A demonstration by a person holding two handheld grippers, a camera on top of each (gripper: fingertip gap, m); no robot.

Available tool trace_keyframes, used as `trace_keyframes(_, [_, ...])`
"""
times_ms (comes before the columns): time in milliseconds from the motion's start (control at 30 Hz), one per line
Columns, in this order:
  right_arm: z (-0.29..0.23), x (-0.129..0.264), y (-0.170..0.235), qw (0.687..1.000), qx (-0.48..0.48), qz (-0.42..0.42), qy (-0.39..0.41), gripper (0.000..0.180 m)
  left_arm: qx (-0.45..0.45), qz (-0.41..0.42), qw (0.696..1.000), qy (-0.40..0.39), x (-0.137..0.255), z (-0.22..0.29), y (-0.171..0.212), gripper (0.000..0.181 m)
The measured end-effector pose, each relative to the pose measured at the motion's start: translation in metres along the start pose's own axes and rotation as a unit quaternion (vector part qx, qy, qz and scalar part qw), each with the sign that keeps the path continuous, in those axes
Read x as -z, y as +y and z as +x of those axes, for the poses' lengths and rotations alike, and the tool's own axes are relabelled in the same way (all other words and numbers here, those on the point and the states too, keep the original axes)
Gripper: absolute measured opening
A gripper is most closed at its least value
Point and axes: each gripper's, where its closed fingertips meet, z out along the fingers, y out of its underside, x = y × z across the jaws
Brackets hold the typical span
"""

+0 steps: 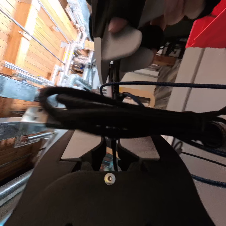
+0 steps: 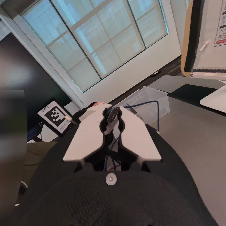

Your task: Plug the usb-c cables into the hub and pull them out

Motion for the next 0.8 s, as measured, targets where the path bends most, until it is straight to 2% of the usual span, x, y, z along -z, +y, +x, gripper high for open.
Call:
trace_keyframes(33, [-0.004,0.001,-0.001,1.000,0.000,0.000,-0.016,0.012,0.018,-0.006,0.999,0.027,-0.001,0.005,0.001,0.022])
trace_keyframes(133, [-0.005,0.002,-0.001,1.000,0.023,0.002,-0.010,0.006,0.071,-0.030,0.992,0.102,-0.002,0.020,0.006,0.038])
trace_keyframes(167, [-0.003,0.002,-0.001,1.000,0.025,0.002,-0.006,0.011,0.087,-0.034,0.988,0.122,-0.002,0.024,0.008,0.039])
trace_keyframes(267, [0.004,0.004,-0.001,0.999,0.037,0.002,0.011,0.011,0.120,-0.042,0.976,0.175,0.001,0.033,0.015,0.039])
trace_keyframes(367, [0.008,0.006,-0.001,0.999,0.046,-0.004,0.018,0.010,0.178,-0.047,0.948,0.261,0.014,0.038,0.025,0.044])
trace_keyframes(467, [0.011,0.004,0.006,0.997,0.063,-0.027,0.032,0.010,0.283,-0.017,0.895,0.344,0.034,0.030,0.026,0.050])
trace_keyframes(567, [0.008,-0.005,0.018,0.994,0.086,-0.062,0.034,0.010,0.392,0.043,0.843,0.365,0.042,0.008,0.017,0.049])
trace_keyframes(667, [0.001,-0.017,0.033,0.988,0.112,-0.099,0.034,0.010,0.492,0.090,0.764,0.408,0.041,0.009,-0.004,0.043])
trace_keyframes(800, [-0.010,-0.024,0.042,0.981,0.146,-0.121,0.032,0.010,0.576,0.085,0.675,0.453,0.028,0.029,-0.012,0.033])
